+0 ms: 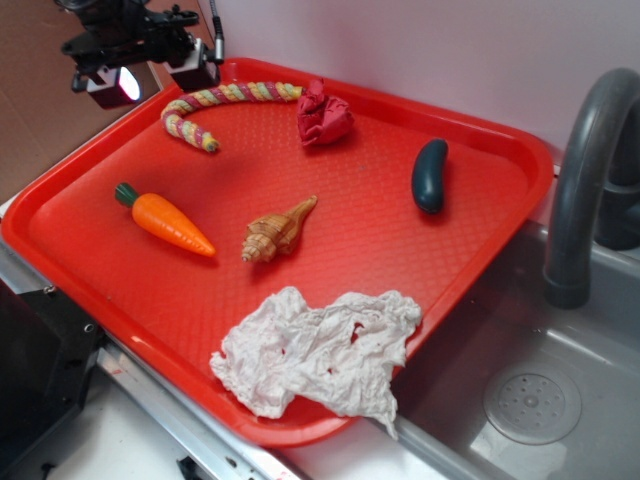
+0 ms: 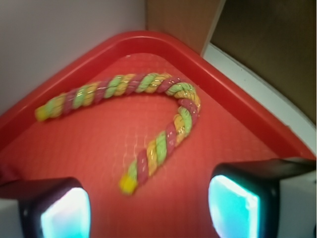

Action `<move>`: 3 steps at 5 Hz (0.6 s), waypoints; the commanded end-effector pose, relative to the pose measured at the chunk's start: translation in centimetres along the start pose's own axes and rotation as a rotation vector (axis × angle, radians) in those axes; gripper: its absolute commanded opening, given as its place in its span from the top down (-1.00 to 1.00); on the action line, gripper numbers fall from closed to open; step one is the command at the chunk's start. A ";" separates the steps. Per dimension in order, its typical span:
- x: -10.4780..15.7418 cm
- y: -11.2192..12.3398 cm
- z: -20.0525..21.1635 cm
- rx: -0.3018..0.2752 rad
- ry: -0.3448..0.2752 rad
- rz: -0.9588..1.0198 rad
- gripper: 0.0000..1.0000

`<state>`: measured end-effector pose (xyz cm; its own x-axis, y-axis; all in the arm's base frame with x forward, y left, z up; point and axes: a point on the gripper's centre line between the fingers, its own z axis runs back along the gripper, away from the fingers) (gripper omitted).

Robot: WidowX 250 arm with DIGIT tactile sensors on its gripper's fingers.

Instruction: Grab the multicolored rope.

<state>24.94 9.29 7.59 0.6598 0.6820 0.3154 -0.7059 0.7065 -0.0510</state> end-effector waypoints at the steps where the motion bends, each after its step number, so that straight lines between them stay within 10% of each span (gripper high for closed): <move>1: 2.7 0.9 -2.2 -0.013 -0.022 0.055 -1.00; 3: 3.3 1.7 -4.4 -0.023 0.022 0.063 -1.00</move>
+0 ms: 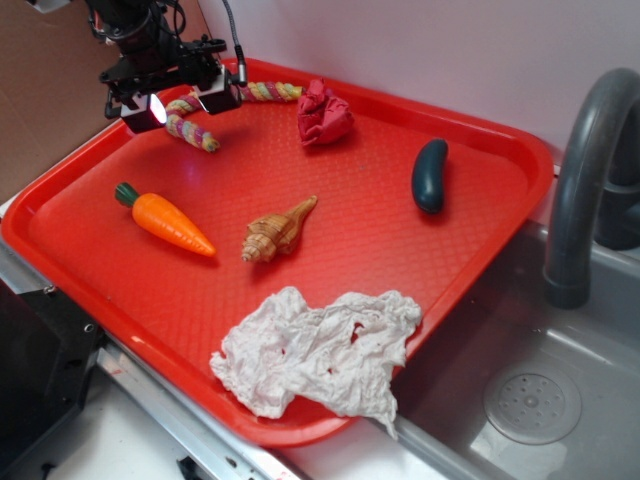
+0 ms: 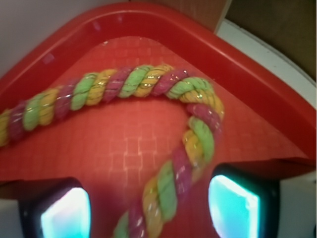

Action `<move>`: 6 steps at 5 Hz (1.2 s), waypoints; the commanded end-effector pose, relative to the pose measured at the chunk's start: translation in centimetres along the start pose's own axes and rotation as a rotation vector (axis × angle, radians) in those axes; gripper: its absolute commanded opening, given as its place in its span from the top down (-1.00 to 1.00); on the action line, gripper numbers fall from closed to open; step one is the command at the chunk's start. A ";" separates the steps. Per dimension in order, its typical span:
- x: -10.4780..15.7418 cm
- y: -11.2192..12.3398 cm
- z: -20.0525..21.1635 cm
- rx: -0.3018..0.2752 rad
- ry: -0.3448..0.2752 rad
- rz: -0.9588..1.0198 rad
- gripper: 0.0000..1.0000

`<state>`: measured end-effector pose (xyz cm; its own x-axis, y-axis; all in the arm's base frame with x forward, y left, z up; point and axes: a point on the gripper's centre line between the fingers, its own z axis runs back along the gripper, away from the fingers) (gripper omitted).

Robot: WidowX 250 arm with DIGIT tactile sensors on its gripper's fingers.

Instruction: Grab the multicolored rope.

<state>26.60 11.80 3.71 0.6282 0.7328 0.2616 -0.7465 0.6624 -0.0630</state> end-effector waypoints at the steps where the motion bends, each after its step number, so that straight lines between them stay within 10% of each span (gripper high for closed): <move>1: 2.1 0.3 -1.4 -0.012 0.018 0.016 -1.00; 2: 1.7 0.9 -2.6 0.036 0.031 0.056 1.00; 6: -1.8 -0.7 5.5 0.146 0.161 -0.463 1.00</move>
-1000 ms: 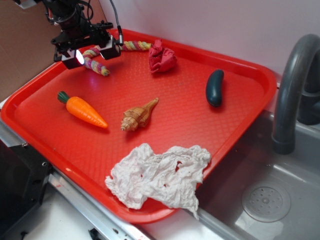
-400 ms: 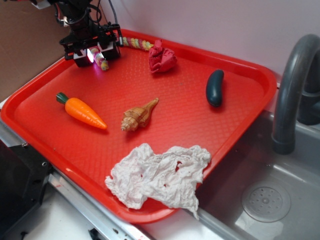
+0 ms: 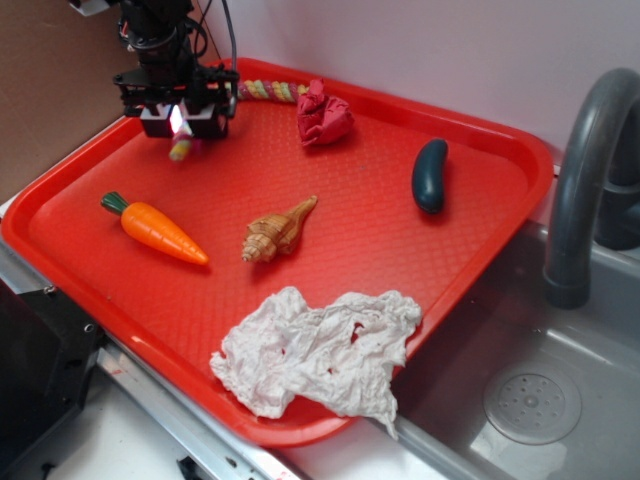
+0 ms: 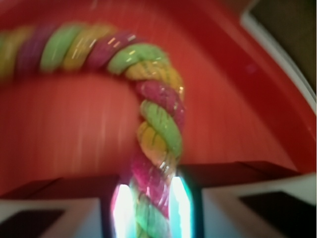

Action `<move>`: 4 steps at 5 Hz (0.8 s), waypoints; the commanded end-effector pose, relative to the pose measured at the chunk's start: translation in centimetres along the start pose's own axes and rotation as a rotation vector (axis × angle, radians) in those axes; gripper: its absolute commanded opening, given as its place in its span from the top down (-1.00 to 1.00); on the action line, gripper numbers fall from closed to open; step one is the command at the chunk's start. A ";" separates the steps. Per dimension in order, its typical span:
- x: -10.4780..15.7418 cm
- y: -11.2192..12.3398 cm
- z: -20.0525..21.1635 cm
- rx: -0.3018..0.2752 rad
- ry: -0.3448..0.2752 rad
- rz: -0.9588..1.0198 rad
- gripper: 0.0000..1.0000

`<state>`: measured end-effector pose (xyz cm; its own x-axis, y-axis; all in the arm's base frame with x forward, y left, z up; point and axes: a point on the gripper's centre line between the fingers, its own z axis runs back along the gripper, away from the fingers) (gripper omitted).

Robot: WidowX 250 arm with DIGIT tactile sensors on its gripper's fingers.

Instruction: Grab the multicolored rope.

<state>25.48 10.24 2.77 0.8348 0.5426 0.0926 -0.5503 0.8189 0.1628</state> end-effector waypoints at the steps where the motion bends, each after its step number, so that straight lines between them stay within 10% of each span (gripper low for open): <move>1: -2.1 0.6 10.4 -0.020 0.018 -0.285 1.00; 4: -6.0 -1.4 22.2 -0.140 -0.001 -0.630 1.00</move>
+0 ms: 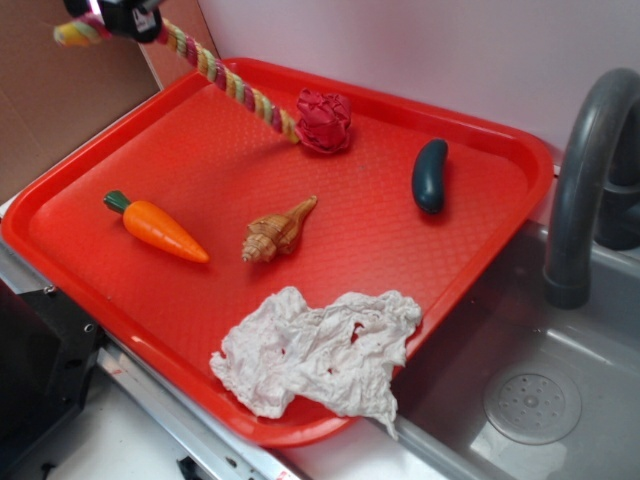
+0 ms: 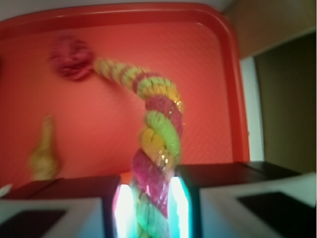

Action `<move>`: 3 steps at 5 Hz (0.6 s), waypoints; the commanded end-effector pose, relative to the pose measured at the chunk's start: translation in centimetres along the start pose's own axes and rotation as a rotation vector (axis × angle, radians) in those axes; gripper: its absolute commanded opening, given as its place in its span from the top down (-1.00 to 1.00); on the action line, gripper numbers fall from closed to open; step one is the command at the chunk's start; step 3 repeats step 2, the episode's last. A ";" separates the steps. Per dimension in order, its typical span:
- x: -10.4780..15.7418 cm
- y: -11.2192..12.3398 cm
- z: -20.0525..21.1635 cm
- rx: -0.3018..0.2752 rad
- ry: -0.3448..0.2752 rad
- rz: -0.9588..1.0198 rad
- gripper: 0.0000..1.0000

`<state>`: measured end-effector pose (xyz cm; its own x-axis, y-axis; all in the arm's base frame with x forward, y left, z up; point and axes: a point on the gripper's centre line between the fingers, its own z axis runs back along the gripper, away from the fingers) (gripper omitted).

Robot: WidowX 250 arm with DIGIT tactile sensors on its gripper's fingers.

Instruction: Grab the multicolored rope.

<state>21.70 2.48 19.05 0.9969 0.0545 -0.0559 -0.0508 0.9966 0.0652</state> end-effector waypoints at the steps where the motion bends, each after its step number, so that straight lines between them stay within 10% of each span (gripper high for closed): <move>1: -0.7 -2.0 6.5 -0.002 -0.123 -0.140 1.00; 3: -0.6 -2.6 6.2 0.015 -0.126 -0.207 1.00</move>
